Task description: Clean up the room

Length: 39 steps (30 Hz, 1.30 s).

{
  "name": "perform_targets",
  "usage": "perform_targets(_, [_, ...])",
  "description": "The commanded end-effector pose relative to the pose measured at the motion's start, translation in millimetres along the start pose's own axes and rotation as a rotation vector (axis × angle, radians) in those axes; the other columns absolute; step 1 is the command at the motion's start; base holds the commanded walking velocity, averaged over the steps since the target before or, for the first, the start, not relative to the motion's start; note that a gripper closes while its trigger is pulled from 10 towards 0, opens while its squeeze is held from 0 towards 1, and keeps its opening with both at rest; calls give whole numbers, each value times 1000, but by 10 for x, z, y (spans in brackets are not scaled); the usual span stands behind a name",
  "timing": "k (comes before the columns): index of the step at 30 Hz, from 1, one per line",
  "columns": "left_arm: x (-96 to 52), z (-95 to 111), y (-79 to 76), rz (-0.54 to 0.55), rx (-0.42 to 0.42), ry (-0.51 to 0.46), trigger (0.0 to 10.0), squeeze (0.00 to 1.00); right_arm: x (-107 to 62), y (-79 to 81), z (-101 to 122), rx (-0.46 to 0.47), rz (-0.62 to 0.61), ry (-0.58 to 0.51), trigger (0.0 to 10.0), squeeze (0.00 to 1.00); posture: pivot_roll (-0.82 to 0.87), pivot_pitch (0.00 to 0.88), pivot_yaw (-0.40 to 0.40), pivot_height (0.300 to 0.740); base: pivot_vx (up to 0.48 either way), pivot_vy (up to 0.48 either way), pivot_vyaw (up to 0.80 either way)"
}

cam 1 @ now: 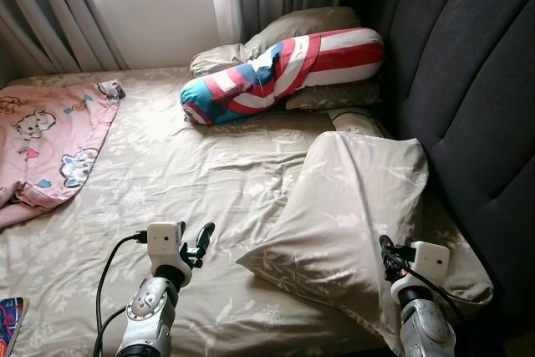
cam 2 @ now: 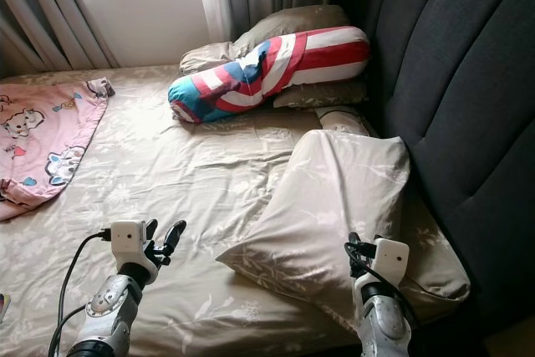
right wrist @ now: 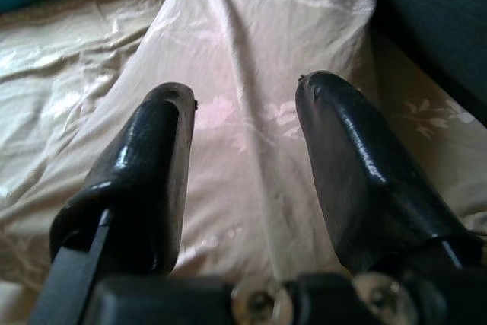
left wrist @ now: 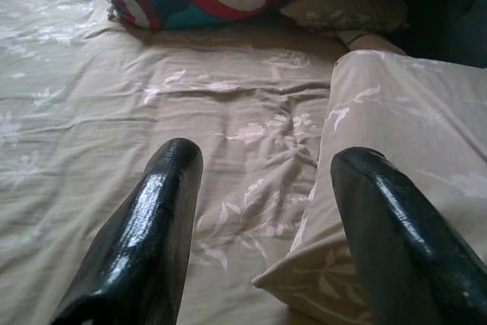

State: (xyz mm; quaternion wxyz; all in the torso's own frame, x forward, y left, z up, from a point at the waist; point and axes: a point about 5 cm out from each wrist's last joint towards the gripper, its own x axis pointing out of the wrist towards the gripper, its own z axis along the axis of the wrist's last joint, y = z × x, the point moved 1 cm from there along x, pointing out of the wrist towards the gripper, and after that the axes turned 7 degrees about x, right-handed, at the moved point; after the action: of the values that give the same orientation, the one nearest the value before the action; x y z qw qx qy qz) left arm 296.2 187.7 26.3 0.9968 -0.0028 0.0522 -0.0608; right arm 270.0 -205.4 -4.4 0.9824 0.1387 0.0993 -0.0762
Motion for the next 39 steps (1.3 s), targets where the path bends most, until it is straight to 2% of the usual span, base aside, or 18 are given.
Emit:
perform_targets(1, [-11, -24, -15, 1, -5, 13, 10000, 0, 4, -9, 39, 1, 1, -23, 10000, 0, 6, 0, -19, 685, 0, 0, 0])
perform_targets(3, [-11, -25, -21, -1, -4, 14, 10000, 0, 3, -9, 46, 4, 3, -30, 10000, 0, 6, 0, -19, 685, 0, 0, 0])
perform_targets(7, [-10, -28, -39, -8, 6, 18, 10000, 0, 2, 51, 25, -52, 50, -13, 10000, 0, 8, 0, -22, 685, 0, 0, 0])
perform_targets(14, [-22, -32, -16, -2, 16, 20, 10000, 0, 15, 33, -16, -41, 21, 29, 10000, 0, 15, 0, -20, 675, 0, 0, 0])
perform_targets(17, [-23, -32, -15, -2, 17, 20, 10000, 0, 16, 38, -4, -53, 28, 21, 10000, 0, 15, 0, -21, 660, 0, 0, 0])
perform_targets(19, [-22, -27, -17, -3, 19, 19, 10000, 0, 8, 38, 20, -30, 30, -8, 10000, 0, 16, 0, -20, 660, 0, 0, 0])
perform_targets(28, [-14, -34, -26, -8, 27, 28, 10000, 0, 26, 38, 31, -29, 27, -4, 10000, 0, 20, 0, -19, 660, 0, 0, 0])
perform_targets(29, [-18, -41, -32, -9, 29, 31, 10000, 0, 24, 42, 25, -19, 33, 0, 10000, 800, 20, 0, -19, 660, 0, 0, 0])
perform_targets(30, [-22, -45, -34, -8, 29, 32, 10000, 0, 21, 47, 11, -13, 44, 11, 10000, 1000, 20, 0, -19, 660, 0, 0, 0])
perform_targets(37, [-28, -60, -29, 1, 43, 44, 10000, 0, 20, 39, 9, -20, 33, 11, 10000, 1000, 21, 0, -20, 660, 0, 0, 0])
perform_targets(38, [-27, -54, -28, 2, 41, 41, 10000, 0, 23, 37, 8, -26, 28, 13, 10000, 882, 22, 0, -20, 660, 0, 0, 0])
perform_targets(39, [-26, -51, -27, 2, 40, 39, 10000, 0, 24, 36, 8, -27, 27, 14, 10000, 235, 24, 0, -20, 660, 0, 0, 0])
